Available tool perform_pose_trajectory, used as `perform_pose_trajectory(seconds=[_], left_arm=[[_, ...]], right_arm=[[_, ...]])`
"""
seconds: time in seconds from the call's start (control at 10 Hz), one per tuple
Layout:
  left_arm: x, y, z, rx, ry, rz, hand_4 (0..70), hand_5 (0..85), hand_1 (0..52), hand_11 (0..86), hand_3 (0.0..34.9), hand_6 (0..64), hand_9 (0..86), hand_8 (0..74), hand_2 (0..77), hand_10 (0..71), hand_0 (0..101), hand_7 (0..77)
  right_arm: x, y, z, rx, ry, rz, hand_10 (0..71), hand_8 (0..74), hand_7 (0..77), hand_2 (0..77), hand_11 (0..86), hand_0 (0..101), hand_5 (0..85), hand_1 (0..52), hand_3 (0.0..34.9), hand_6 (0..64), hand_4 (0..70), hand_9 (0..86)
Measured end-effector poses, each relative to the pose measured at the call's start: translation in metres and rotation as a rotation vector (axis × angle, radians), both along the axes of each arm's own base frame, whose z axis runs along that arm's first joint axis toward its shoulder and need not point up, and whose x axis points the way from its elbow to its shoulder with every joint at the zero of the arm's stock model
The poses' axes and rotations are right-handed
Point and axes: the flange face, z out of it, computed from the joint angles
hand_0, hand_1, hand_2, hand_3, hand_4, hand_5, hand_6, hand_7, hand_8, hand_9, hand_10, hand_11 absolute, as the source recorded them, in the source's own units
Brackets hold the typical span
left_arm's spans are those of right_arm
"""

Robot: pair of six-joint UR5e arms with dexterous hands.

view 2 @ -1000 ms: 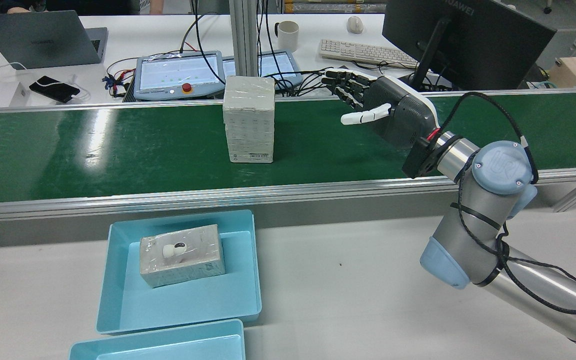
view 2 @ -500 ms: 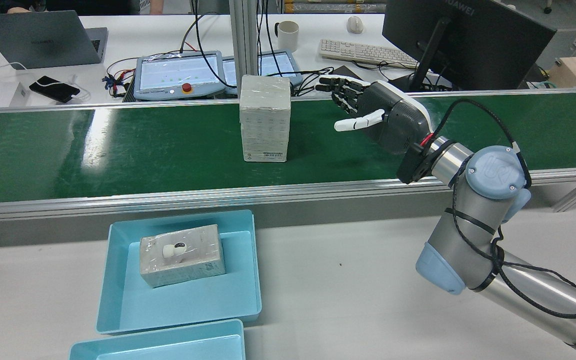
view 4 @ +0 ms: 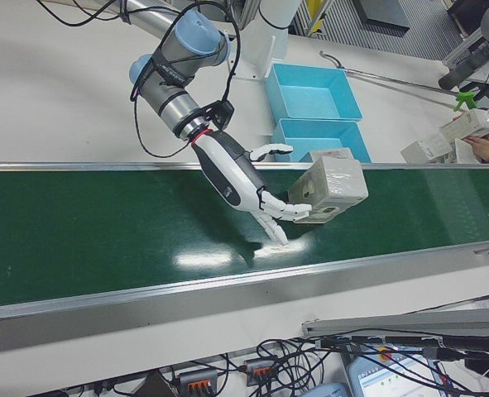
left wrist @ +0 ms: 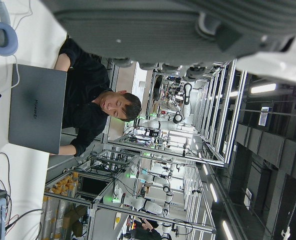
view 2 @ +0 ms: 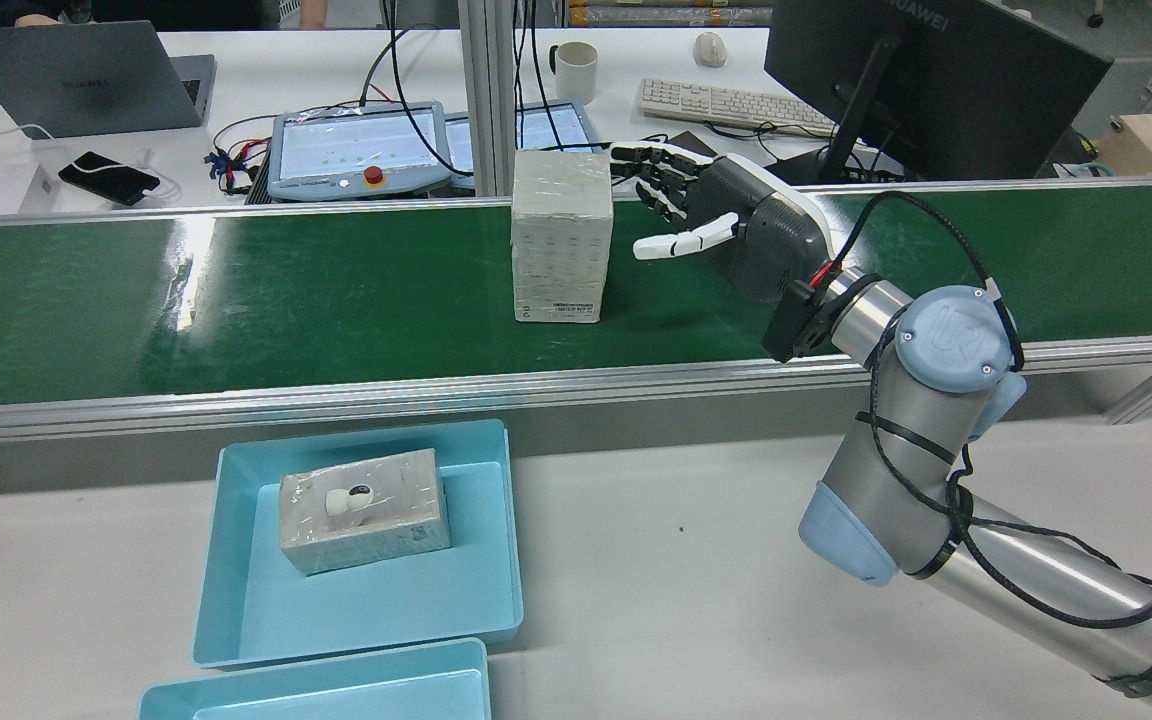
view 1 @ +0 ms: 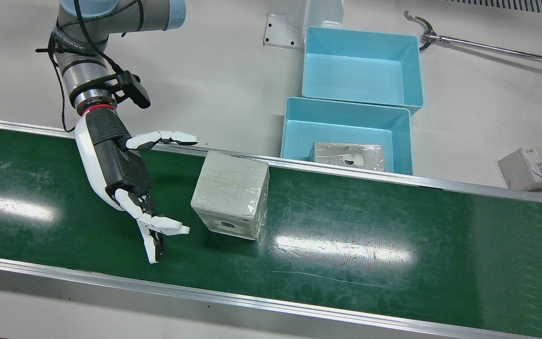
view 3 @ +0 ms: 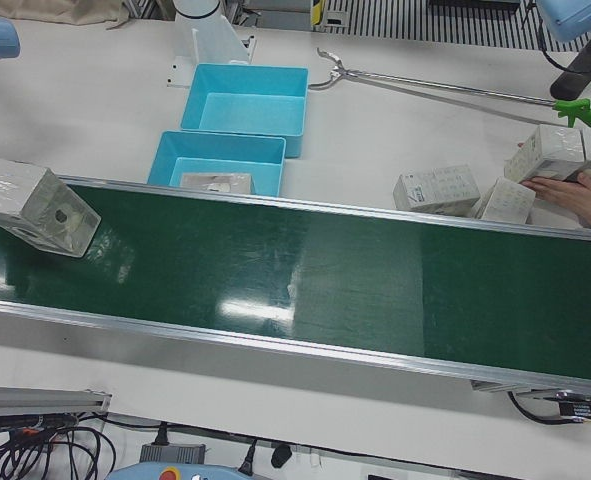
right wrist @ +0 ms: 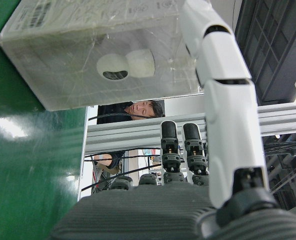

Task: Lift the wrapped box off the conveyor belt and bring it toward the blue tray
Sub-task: 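Move the open right hand along the belt toward the white box, then close the right hand fingers around the white box's side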

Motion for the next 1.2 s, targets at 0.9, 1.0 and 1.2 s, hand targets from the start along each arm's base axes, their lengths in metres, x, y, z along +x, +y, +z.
perform_pose_trajectory(seconds=[0.9, 1.0, 1.2], left_arm=[[0.000, 0.000, 0.000, 0.000, 0.000, 0.000, 0.0, 1.1, 0.0, 0.5, 0.0, 0.0, 0.0, 0.5, 1.1, 0.5, 0, 0.5], [0.000, 0.000, 0.000, 0.000, 0.000, 0.000, 0.0, 1.1, 0.0, 0.0, 0.0, 0.0, 0.0, 0.5, 1.1, 0.5, 0, 0.5], [0.000, 0.000, 0.000, 0.000, 0.000, 0.000, 0.0, 1.1, 0.0, 0.0, 0.0, 0.0, 0.0, 0.5, 1.1, 0.5, 0, 0.5]], right_arm=[[-0.054, -0.002, -0.029, -0.001, 0.013, -0.011, 6.5, 4.4, 31.6, 27.3, 7.6, 58, 28.4, 22.9, 14.1, 14.2, 22.4, 10.4], [-0.053, -0.002, -0.029, -0.006, 0.016, -0.010, 8.7, 13.1, 33.8, 27.3, 16.9, 60, 30.0, 22.9, 11.7, 19.1, 27.3, 15.8], [-0.043, 0.001, -0.038, 0.000, 0.007, -0.003, 10.4, 19.6, 34.4, 28.4, 24.5, 60, 30.5, 21.3, 9.6, 21.8, 30.0, 23.5]])
